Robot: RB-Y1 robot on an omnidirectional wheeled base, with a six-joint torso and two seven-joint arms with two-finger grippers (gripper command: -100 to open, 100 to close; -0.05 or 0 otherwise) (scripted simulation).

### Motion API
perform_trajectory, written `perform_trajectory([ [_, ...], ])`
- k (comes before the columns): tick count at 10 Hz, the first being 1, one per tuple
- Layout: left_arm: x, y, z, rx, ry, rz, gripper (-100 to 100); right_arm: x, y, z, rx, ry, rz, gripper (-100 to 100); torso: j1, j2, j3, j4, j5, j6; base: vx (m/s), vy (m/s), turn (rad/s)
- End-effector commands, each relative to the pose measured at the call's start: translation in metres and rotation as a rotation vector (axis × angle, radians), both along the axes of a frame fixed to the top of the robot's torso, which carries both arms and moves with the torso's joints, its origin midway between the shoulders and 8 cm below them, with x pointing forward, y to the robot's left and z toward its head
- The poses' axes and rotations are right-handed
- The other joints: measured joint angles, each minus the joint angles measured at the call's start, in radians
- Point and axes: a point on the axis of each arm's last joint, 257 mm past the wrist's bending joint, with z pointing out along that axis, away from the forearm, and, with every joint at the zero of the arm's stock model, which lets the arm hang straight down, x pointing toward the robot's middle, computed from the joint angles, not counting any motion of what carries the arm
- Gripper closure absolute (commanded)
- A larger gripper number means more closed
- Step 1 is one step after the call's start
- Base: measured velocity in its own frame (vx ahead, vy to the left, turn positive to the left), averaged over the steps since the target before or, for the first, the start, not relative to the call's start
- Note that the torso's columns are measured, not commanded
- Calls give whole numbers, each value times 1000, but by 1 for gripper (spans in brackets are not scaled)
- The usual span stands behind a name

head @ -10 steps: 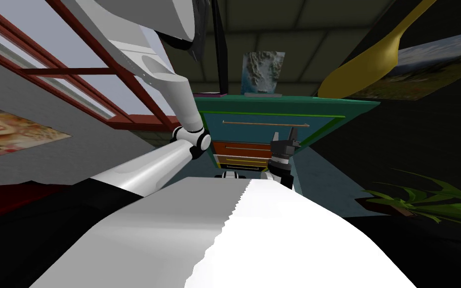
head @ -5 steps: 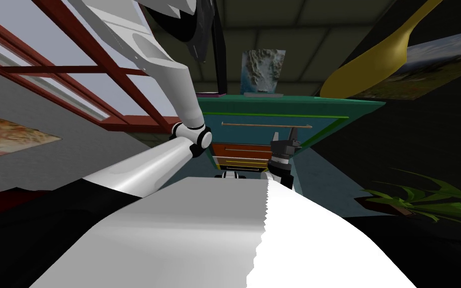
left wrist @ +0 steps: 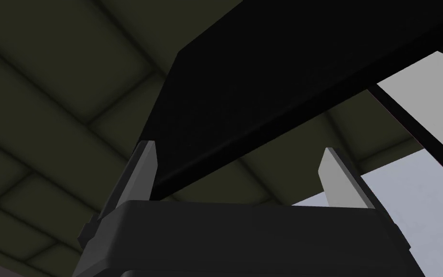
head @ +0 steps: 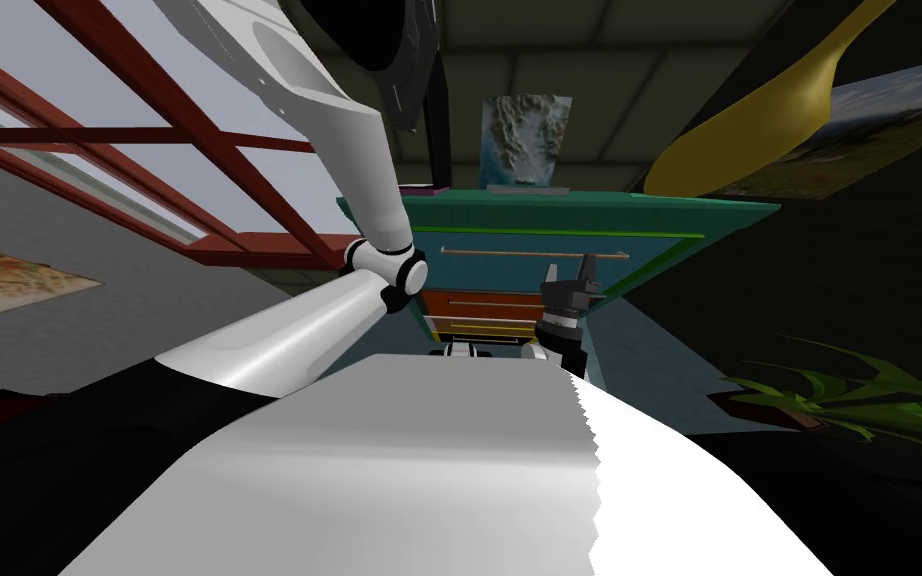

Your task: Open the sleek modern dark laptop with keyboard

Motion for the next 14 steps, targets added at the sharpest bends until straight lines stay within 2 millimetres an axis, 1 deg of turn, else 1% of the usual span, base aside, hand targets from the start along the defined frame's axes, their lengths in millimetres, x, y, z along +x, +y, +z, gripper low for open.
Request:
perform_trajectory([
  [1,-1,1,3,0,-2,2,-100,0,0,0,0,0,0,0,0,-4,-2,-1,0,0,67,11,-6],
  [2,-2,1,3,0,-1,2,100,0,0,0,0,0,0,0,0,-2,-1,-1,0,0,10,2,-8],
  [3,-3,10,4,-78,-4,0,100,0,0,0,0,0,0,0,0,1,1,-1,1,-1,7,7,-16],
  [4,-3,15,4,-117,-3,0,100,0,0,0,0,0,0,0,5,0,1,-2,4,0,0,18,19],
  [5,-3,15,4,-117,-3,0,100,0,0,0,0,0,0,0,5,-1,1,-3,6,2,-3,11,-7],
  [8,-3,30,3,-235,-2,3,100,0,0,0,0,0,0,0,-3,-4,-2,-2,-1,1,-12,8,-11],
  [12,-4,51,-1,-392,-1,10,100,0,0,0,0,0,0,0,-1,0,0,1,-1,0,-2,8,-9],
  [13,-3,48,-2,-363,5,10,100,0,0,0,0,0,0,0,0,1,1,2,0,0,0,0,0],
  [14,-6,59,-7,-453,5,9,100,0,0,0,0,0,0,0,-1,2,1,2,-1,0,15,2,-14],
])
